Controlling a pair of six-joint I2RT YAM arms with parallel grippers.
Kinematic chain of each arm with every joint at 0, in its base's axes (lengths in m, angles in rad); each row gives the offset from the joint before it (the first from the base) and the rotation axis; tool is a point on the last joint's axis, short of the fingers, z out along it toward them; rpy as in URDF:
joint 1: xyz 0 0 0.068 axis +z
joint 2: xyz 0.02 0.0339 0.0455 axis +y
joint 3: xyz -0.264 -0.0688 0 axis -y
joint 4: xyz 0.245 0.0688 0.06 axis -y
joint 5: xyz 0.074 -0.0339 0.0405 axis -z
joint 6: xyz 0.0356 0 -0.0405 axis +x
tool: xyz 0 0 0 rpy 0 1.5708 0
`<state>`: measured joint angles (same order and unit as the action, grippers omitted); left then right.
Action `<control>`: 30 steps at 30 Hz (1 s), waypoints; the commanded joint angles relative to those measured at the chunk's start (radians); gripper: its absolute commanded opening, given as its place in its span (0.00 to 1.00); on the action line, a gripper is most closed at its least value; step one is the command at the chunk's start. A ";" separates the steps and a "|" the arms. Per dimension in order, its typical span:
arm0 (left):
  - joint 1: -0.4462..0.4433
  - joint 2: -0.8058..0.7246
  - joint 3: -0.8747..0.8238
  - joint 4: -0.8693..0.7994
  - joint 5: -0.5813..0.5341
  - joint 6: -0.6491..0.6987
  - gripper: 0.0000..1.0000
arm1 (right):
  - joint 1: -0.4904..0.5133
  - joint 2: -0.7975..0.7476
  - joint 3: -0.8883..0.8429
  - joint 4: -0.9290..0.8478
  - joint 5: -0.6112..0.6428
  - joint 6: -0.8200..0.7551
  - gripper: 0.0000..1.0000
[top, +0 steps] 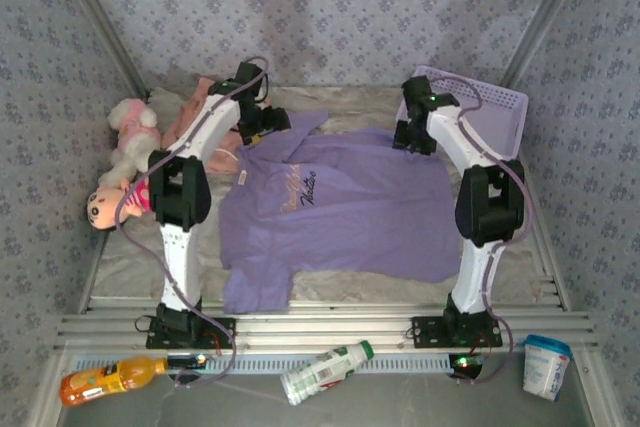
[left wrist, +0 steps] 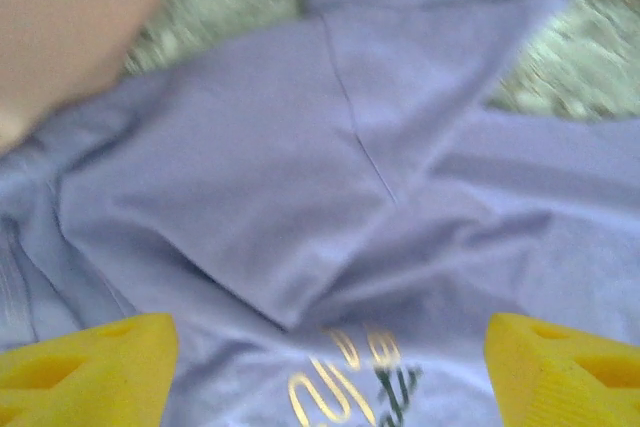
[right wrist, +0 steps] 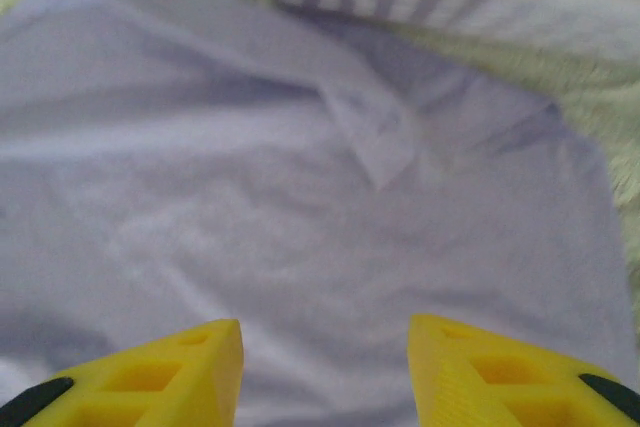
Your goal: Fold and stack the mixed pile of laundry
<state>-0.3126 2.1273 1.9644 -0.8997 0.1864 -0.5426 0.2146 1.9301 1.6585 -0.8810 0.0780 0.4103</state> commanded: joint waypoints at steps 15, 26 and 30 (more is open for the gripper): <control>-0.008 0.015 -0.386 0.209 -0.001 -0.053 0.80 | -0.110 0.082 -0.306 0.223 -0.217 0.211 0.49; 0.025 0.201 -0.022 0.094 -0.008 -0.061 0.80 | -0.181 0.158 -0.063 0.241 -0.269 0.166 0.52; 0.027 0.184 0.121 0.035 0.012 -0.027 0.81 | -0.173 0.066 -0.077 0.240 -0.255 0.140 0.60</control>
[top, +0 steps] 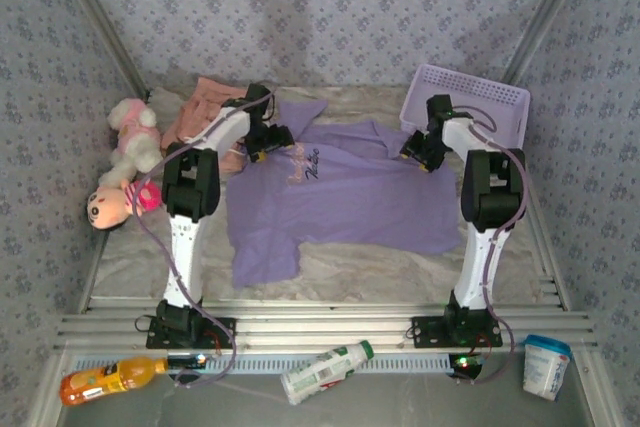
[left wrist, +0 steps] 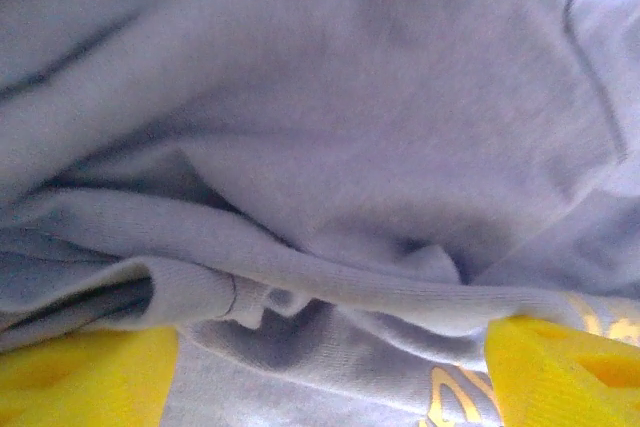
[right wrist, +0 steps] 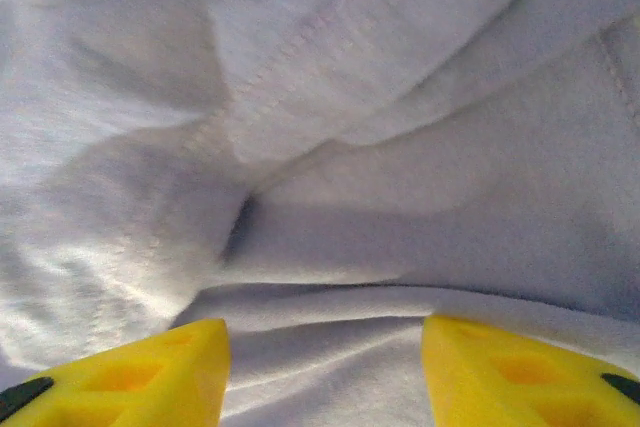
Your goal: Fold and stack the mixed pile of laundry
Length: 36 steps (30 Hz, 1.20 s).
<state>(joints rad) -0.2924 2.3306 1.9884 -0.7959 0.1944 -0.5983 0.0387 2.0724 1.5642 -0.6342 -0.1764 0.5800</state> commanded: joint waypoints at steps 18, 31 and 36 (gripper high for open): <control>-0.013 -0.468 -0.398 0.080 0.134 0.092 1.00 | -0.101 -0.703 -0.646 -0.220 0.113 0.076 0.73; -0.028 -0.571 -0.819 0.227 0.117 0.009 1.00 | -0.173 -0.701 -0.833 -0.098 0.103 0.165 0.49; -0.010 -0.521 -0.842 0.235 0.036 0.016 1.00 | -0.160 -0.698 -0.829 -0.209 0.155 0.161 0.45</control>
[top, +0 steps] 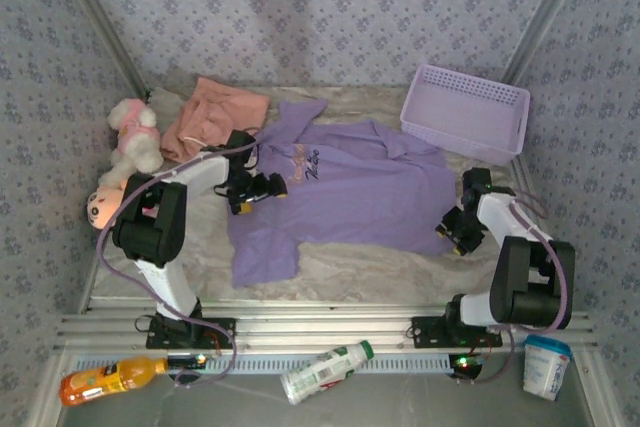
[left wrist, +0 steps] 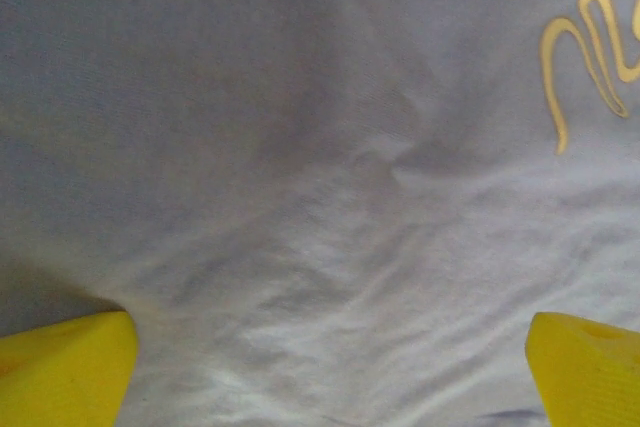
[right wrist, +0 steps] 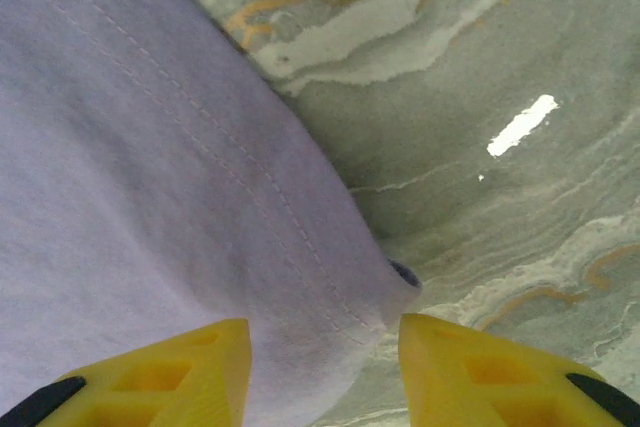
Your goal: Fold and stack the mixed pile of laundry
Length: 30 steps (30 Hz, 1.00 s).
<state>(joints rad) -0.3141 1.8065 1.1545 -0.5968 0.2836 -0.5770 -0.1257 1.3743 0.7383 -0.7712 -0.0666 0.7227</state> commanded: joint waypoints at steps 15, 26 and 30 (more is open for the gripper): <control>0.051 0.041 0.040 0.000 -0.080 0.026 1.00 | 0.017 -0.190 -0.096 -0.160 0.025 0.044 0.43; 0.023 -0.016 0.014 0.003 -0.062 0.011 1.00 | 0.094 -0.047 -0.072 0.122 -0.042 0.067 0.30; 0.023 -0.011 0.000 0.009 -0.079 0.008 1.00 | 0.114 -0.051 0.007 0.030 -0.013 0.075 0.05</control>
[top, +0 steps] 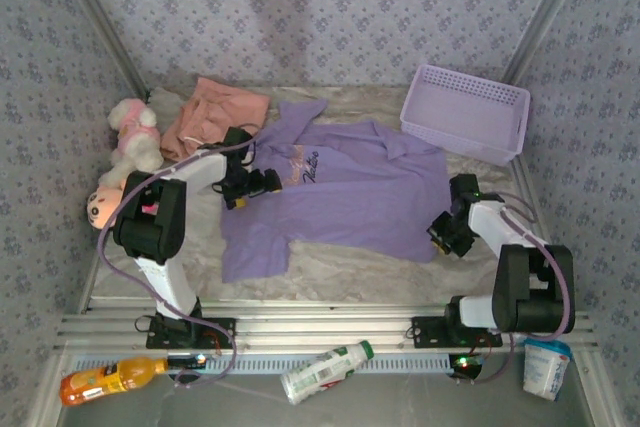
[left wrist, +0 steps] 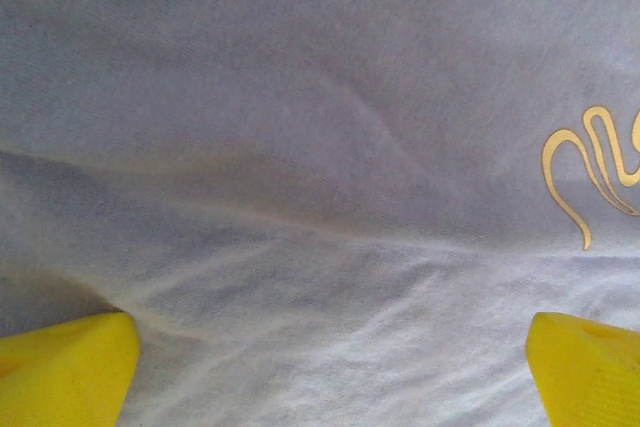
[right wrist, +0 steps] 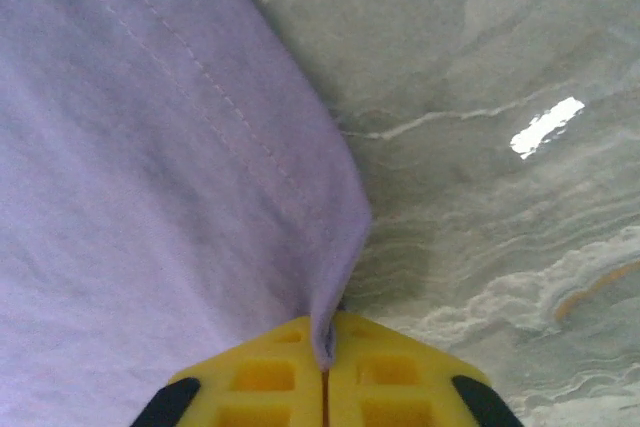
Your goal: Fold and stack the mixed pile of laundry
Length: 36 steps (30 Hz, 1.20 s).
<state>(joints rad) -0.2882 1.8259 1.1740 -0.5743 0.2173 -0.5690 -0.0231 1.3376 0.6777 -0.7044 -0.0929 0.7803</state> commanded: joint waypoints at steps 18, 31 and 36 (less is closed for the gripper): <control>-0.005 0.000 -0.010 -0.021 -0.044 0.001 1.00 | 0.036 -0.020 0.197 -0.202 0.156 -0.070 0.42; -0.008 0.027 0.032 -0.038 -0.035 0.002 1.00 | 0.142 -0.070 0.022 -0.132 0.090 0.039 0.53; -0.009 0.030 0.032 -0.036 -0.038 0.001 1.00 | 0.138 -0.025 0.021 -0.121 0.104 0.046 0.11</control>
<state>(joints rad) -0.2901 1.8366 1.1908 -0.5842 0.1932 -0.5694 0.1196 1.3029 0.7082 -0.8238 0.0036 0.7975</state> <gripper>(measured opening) 0.996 0.194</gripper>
